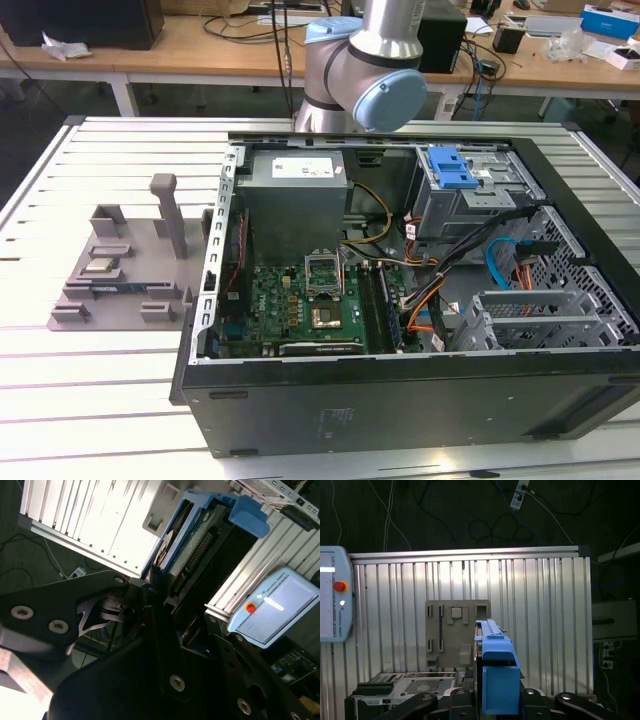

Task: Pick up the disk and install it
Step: 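Pick up the disk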

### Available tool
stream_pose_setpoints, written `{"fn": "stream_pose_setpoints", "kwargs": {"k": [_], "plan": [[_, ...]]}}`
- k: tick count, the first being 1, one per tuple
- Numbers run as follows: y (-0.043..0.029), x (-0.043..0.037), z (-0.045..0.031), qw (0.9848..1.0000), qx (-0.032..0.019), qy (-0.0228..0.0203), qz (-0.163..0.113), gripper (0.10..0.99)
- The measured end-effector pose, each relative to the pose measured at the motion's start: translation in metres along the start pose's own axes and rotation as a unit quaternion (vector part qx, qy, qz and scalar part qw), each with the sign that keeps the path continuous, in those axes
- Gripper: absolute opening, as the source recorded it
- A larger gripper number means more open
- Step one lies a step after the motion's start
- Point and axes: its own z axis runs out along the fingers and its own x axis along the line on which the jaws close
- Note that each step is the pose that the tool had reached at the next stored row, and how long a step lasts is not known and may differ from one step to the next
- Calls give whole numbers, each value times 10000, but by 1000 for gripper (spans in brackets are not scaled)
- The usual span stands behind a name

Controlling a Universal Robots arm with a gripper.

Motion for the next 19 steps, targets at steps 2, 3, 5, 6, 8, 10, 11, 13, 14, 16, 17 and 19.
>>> {"fn": "stream_pose_setpoints", "kwargs": {"k": [2, 3, 5, 6, 8, 10, 11, 13, 14, 16, 17, 19], "plan": [[-3, 29, 7, 10000, 1, -6, 0, 365], [-8, 50, 22, 10000, 0, -8, 0, 365], [-14, 65, 54, 10000, 0, -9, 0, 365], [-18, 70, 72, 10000, 0, -9, 0, 365], [-30, 82, 123, 10000, 0, -9, 0, 365], [-36, 85, 161, 10000, 0, -9, 0, 365], [-39, 86, 179, 10000, 0, -9, 1, 365], [-43, 88, 216, 10000, 0, -9, 0, 365], [-45, 88, 234, 10000, 1, -9, 0, 365], [-48, 89, 270, 10000, -1, -9, 0, 365], [-50, 89, 289, 10000, 0, -9, 0, 365], [-53, 90, 329, 10000, 0, -9, 0, 365]]}}
